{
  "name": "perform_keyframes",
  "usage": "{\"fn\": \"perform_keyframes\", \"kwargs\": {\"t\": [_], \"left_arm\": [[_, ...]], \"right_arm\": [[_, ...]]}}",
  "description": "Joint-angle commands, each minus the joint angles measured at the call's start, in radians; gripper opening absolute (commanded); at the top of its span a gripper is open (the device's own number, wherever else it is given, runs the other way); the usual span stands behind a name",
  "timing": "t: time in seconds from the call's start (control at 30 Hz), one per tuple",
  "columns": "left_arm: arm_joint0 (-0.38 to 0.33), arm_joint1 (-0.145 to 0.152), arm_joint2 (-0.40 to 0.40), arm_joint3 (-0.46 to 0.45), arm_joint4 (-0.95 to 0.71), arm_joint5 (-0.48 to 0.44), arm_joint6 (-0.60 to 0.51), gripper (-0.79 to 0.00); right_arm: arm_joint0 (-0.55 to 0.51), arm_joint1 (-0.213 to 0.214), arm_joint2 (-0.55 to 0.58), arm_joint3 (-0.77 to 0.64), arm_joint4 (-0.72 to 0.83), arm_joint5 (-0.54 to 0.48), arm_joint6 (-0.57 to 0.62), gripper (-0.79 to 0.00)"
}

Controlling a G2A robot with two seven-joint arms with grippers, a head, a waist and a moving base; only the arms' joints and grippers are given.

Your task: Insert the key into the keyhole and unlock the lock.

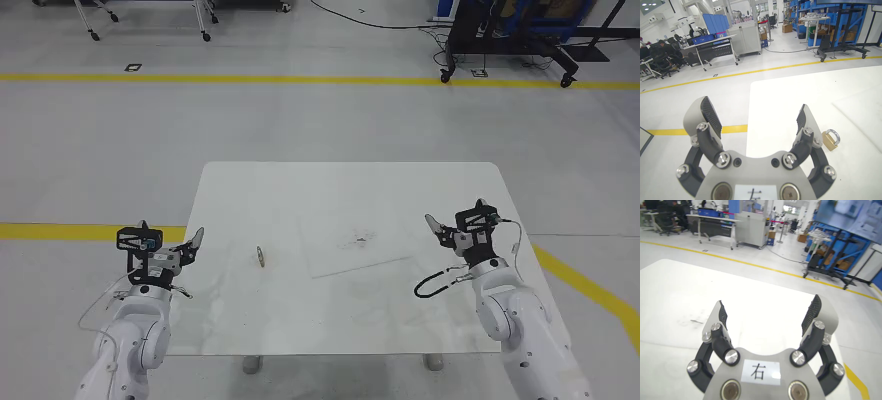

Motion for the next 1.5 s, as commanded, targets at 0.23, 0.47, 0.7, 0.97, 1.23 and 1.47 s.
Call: {"fn": "perform_keyframes", "kwargs": {"t": [0.23,0.47,0.7,0.97,1.23,1.47], "left_arm": [[0.000,0.000,0.000,0.000,0.000,0.000,0.000,0.000],[0.000,0.000,0.000,0.000,0.000,0.000,0.000,0.000],[0.000,0.000,0.000,0.000,0.000,0.000,0.000,0.000],[0.000,0.000,0.000,0.000,0.000,0.000,0.000,0.000],[0.000,0.000,0.000,0.000,0.000,0.000,0.000,0.000],[0.000,0.000,0.000,0.000,0.000,0.000,0.000,0.000]], "right_arm": [[0.050,-0.003,-0.040,0.033,-0.015,-0.015,0.033,-0.001],[0.090,-0.004,-0.074,0.056,-0.017,-0.091,0.076,0.000],[0.336,0.002,-0.207,0.251,-0.115,-0.519,0.109,0.000],[0.564,0.003,-0.357,0.439,-0.361,-0.807,0.087,0.000],[0.725,-0.030,-0.528,0.645,-0.370,-0.900,0.041,-0.406],[0.854,-0.054,-0.679,0.843,-0.266,-0.900,0.038,-0.477]]}}
